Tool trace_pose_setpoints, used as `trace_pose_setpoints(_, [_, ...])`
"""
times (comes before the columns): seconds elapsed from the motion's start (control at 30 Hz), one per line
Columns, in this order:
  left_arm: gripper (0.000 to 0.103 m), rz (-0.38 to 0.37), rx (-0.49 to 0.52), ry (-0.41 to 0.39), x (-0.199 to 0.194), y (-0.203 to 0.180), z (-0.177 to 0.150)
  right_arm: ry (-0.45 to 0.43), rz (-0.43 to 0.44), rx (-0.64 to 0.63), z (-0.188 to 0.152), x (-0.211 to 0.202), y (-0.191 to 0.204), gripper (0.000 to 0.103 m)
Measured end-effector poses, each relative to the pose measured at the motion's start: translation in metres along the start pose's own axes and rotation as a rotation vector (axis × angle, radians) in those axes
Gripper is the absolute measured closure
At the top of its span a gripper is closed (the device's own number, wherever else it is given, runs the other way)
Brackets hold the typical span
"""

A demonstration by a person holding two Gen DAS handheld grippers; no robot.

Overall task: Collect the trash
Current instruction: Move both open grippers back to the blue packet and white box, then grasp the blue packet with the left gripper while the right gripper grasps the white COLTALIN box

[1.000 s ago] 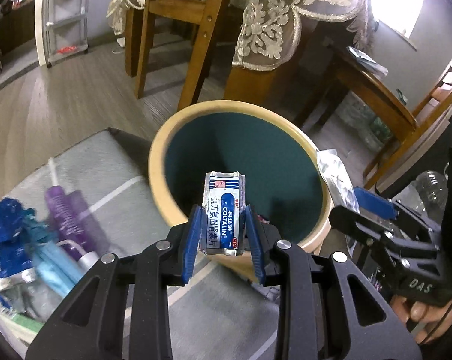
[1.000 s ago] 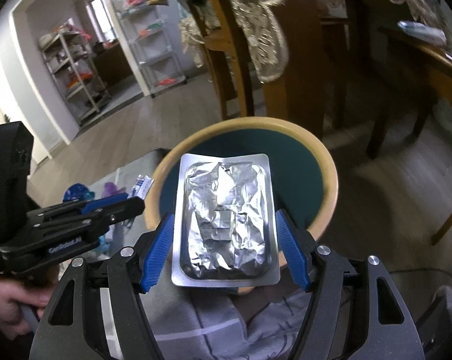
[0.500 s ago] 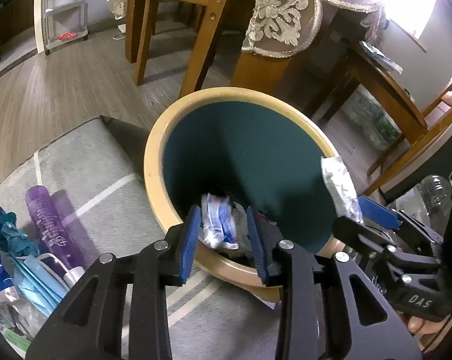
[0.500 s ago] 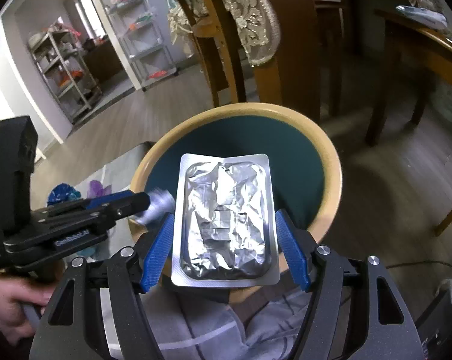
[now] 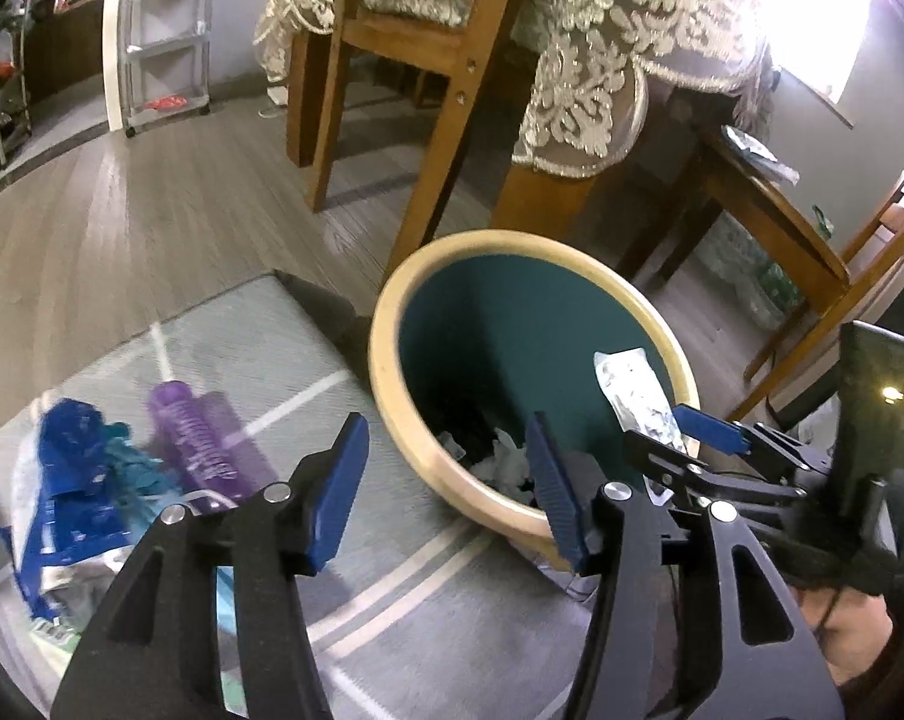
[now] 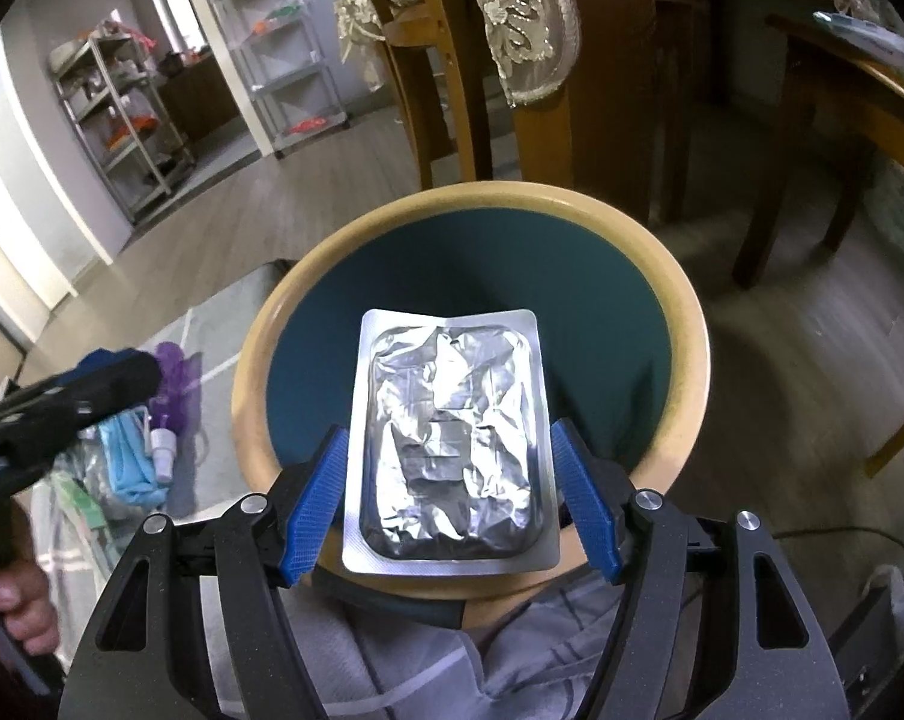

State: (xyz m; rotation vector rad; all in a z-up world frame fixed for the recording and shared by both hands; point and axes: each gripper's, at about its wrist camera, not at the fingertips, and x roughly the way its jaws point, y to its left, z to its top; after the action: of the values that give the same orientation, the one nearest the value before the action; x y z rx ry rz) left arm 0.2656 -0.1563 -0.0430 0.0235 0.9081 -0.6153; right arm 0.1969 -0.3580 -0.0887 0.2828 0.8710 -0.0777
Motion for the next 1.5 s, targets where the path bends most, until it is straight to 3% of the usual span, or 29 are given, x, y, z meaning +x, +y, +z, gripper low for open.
trace_pose_setpoints(0.43, [0.032,0.102,-0.043,-0.077,-0.063,0.038,-0.022,-0.056,0.058,-0.034,-0.003,-0.021,0.018,0.030])
trace_pose_setpoints(0.87, [0.028,0.237,-0.142,-0.078,-0.108,0.099,-0.070,-0.063,0.130,-0.133,-0.016,-0.034,0.061,0.030])
trace_pose_setpoints(1.23, [0.028,0.303,-0.249,-0.072,-0.126,0.142,-0.100,-0.007,0.251,-0.244,-0.033,-0.035,0.110,0.030])
trace_pose_setpoints(1.5, [0.028,0.273,-0.241,-0.075,-0.121,0.154,-0.096,0.065,0.339,-0.308,-0.047,-0.027,0.140,0.030])
